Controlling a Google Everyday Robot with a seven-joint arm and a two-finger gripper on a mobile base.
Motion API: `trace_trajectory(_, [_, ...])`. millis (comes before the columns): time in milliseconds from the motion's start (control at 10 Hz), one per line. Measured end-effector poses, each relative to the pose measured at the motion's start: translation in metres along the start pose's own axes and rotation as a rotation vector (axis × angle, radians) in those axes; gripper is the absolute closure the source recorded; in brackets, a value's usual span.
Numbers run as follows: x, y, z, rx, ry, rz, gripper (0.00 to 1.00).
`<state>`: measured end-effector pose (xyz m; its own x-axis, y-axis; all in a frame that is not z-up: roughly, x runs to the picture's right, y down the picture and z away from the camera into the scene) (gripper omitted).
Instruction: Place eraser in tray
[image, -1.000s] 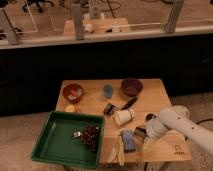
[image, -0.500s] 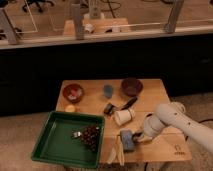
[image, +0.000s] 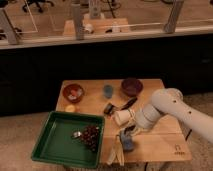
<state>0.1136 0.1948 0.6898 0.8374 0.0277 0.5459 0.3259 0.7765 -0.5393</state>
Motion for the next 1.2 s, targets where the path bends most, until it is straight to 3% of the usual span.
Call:
trace_trajectory(200, [-0.049,-0.014,0.003,-0.011,-0.051,-0.091,1.0])
trace_trajectory(600, [-0.151,-0.032,0.029,-0.059,-0.163,-0.295,1.0])
trace_trajectory(1200, [-0.295,-0.03,0.068,-0.134,-0.336,-0.584,0.99])
